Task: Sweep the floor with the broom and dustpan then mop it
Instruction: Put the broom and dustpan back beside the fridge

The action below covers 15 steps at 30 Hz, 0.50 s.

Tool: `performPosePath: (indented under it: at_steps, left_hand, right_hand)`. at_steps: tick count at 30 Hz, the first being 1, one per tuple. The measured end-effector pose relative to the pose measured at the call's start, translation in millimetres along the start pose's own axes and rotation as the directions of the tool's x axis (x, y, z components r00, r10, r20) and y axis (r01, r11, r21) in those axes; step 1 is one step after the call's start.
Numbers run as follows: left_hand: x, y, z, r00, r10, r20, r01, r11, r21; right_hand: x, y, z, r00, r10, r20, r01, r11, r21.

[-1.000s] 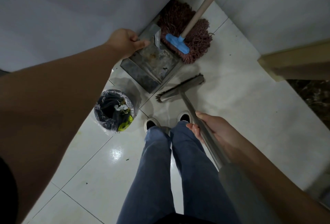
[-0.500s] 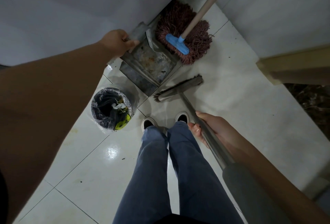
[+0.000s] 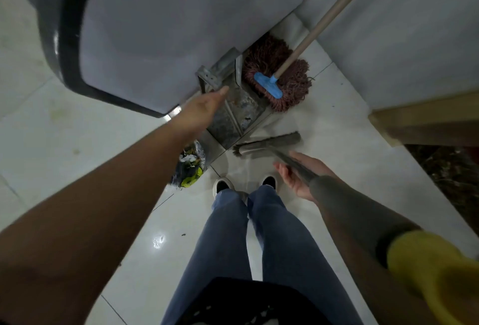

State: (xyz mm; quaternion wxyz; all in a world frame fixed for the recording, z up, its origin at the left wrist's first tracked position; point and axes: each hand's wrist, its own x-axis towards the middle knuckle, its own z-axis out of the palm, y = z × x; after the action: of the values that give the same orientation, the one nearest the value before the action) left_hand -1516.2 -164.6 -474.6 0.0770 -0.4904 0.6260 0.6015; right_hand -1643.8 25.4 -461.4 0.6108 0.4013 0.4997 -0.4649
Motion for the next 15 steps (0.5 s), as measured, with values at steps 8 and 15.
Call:
performPosePath:
  at_steps: [8,15]
  left_hand:
    - [-175.8,38.1,64.9,0.899,0.387,0.204,-0.279,0.867,-0.412]
    - [-260.2,78.1,106.1,0.787,0.581,-0.206,-0.616,0.732,-0.291]
  right_hand:
    - [-51.0,34.6,2.7,0.977,-0.208,0.047,0.208,0.978,0.015]
    - [-121.4,65.0,-12.1,0.923,-0.23,0.309,0.293,0.94,-0.176]
